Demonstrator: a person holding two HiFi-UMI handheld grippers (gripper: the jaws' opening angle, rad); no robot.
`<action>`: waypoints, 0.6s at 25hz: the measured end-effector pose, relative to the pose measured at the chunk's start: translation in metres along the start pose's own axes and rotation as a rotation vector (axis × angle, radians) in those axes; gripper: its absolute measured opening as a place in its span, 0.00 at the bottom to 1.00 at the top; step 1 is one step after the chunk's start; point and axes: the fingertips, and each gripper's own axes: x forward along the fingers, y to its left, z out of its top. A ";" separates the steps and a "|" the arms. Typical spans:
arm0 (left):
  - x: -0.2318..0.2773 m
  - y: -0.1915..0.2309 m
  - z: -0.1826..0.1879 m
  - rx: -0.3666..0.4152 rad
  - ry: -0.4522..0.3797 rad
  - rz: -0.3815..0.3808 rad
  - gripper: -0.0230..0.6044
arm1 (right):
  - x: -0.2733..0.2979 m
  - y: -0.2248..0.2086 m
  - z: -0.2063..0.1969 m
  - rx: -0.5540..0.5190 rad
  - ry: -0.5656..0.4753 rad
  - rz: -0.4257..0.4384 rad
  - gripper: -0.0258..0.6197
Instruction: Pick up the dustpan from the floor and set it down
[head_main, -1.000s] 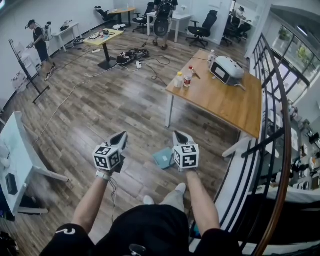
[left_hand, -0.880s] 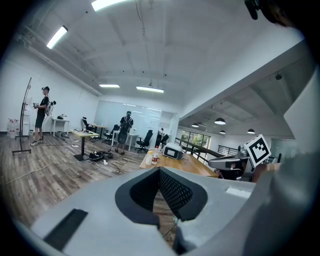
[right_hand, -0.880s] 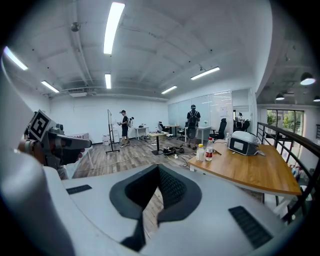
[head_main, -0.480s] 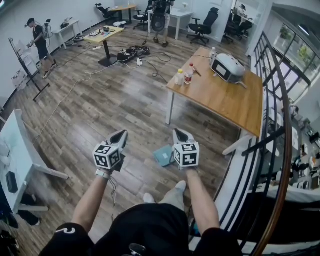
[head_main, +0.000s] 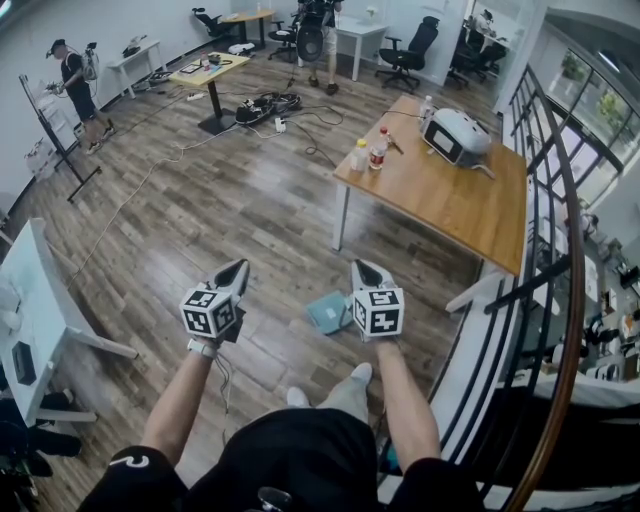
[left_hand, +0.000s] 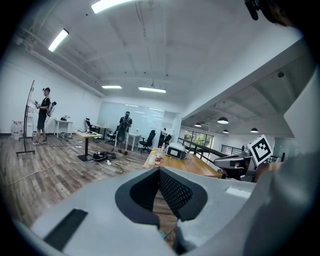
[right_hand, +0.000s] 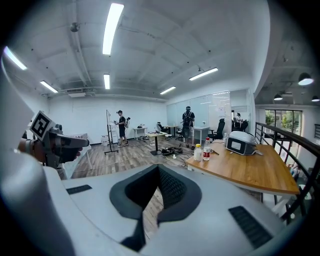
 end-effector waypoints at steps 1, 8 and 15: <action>0.000 -0.001 0.000 0.000 0.001 -0.001 0.03 | -0.001 0.001 0.000 0.003 0.004 0.001 0.03; 0.000 -0.007 -0.004 0.003 0.003 -0.006 0.03 | -0.004 -0.003 -0.002 -0.002 -0.011 0.002 0.03; -0.001 -0.011 -0.002 0.003 0.002 -0.005 0.03 | -0.009 -0.007 -0.003 0.011 -0.011 -0.001 0.03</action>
